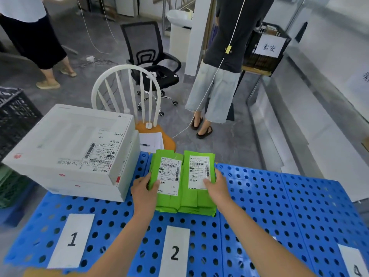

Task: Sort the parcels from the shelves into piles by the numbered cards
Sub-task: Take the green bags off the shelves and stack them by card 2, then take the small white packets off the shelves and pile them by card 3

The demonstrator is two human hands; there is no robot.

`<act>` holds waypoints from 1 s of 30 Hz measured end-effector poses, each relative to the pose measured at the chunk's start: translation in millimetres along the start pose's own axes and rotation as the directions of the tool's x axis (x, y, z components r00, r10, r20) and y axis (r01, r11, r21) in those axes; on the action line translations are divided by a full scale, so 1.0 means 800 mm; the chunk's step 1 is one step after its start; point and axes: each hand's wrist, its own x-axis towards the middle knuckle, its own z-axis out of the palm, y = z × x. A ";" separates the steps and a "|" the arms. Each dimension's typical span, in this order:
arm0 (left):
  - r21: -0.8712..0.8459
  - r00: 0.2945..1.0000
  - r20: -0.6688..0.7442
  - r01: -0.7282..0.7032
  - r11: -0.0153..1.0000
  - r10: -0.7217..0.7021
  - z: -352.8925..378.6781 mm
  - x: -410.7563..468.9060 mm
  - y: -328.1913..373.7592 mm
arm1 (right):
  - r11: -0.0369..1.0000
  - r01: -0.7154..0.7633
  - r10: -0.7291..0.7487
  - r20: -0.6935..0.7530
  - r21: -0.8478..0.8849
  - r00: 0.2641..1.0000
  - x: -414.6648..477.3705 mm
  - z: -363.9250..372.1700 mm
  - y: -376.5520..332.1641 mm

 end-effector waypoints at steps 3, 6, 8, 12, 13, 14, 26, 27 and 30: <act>0.072 1.000 -0.019 -0.023 0.997 0.025 -0.006 -0.005 0.006 | 0.995 0.035 -0.032 0.030 -0.094 0.999 -0.005 -0.007 -0.001; 0.134 0.992 0.000 -0.125 0.983 0.126 -0.009 -0.009 0.017 | 0.972 0.124 -0.118 0.042 -0.200 0.992 -0.012 -0.017 -0.009; 0.173 0.976 0.024 -0.217 0.961 0.216 -0.007 -0.014 0.032 | 0.950 0.207 -0.201 0.050 -0.233 0.978 -0.017 -0.024 -0.017; 0.258 0.903 0.170 -0.428 0.866 0.395 0.007 -0.031 0.078 | 0.903 0.320 -0.317 0.057 -0.286 0.947 -0.034 -0.050 -0.033; 0.278 0.865 0.212 -0.500 0.820 0.455 0.012 -0.038 0.095 | 0.887 0.345 -0.347 0.052 -0.306 0.937 -0.040 -0.062 -0.038; 0.297 0.821 0.246 -0.569 0.766 0.515 0.017 -0.044 0.113 | 0.871 0.365 -0.371 0.045 -0.329 0.927 -0.047 -0.075 -0.043; 0.246 0.215 0.525 -0.965 0.095 0.823 0.138 -0.217 0.327 | 0.714 0.323 -0.565 -0.239 -0.621 0.790 -0.196 -0.334 -0.010; 0.218 0.164 0.520 -0.974 0.056 0.838 0.148 -0.245 0.342 | 0.714 0.287 -0.561 -0.277 -0.638 0.780 -0.216 -0.360 0.001; 0.153 0.016 0.502 -0.986 -0.070 0.865 0.182 -0.327 0.378 | 0.710 0.179 -0.554 -0.384 -0.681 0.738 -0.280 -0.434 0.036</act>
